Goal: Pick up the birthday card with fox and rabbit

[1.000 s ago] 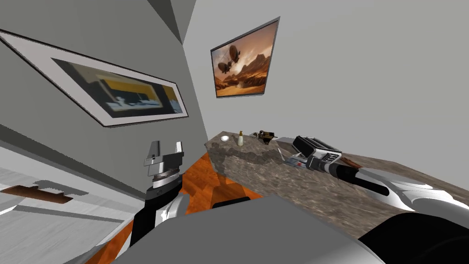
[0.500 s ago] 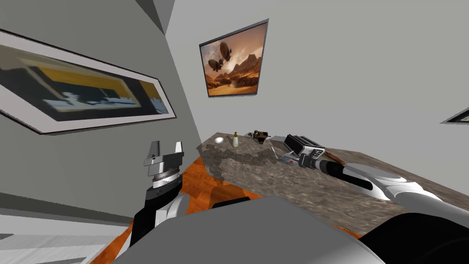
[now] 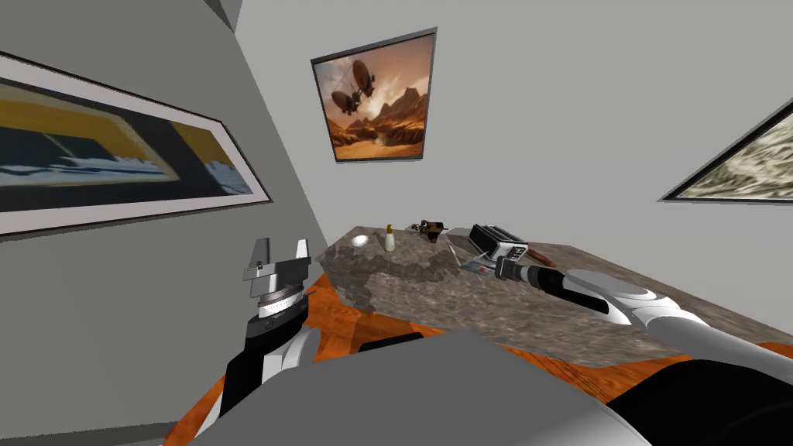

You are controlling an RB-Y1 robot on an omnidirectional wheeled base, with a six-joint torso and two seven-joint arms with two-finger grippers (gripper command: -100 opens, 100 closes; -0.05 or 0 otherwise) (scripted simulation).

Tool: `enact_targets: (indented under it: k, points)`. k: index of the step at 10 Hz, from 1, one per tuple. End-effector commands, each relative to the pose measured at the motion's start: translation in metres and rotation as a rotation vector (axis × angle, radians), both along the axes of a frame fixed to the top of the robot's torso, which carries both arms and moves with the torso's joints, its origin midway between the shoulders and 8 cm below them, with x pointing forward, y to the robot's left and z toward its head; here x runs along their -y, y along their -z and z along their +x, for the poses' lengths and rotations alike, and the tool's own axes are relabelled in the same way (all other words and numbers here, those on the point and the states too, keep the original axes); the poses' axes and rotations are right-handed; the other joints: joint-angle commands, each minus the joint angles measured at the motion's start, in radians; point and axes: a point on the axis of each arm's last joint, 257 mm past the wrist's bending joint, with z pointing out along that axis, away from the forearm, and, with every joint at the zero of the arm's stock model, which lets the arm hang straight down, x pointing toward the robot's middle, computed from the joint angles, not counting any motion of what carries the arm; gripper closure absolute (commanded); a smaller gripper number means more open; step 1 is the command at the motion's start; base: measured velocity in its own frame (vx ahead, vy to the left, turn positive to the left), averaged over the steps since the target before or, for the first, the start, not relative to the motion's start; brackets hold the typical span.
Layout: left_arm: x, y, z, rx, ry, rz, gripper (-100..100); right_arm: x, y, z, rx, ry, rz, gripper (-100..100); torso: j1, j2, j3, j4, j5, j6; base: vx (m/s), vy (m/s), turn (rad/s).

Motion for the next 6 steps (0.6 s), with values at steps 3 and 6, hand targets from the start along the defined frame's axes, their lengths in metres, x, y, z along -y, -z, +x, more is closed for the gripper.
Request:
enact_targets:
  k: [3, 6]
  points:
    - [0.0, 0.0, 0.0, 0.0, 0.0, 0.0, 0, -0.031, -0.006, 0.014, 0.009, -0.064, -0.008, 100, 0.0, 0.001, 0.001, 0.001, 0.0, -0.001, 0.07, -0.013, -0.211]
    - [0.0, 0.0, 0.0, 0.0, 0.0, 0.0, 0, -0.055, -0.011, 0.023, 0.017, -0.12, -0.024, 100, 0.0, 0.001, 0.001, 0.001, 0.001, 0.002, 0.071, -0.007, -0.181]
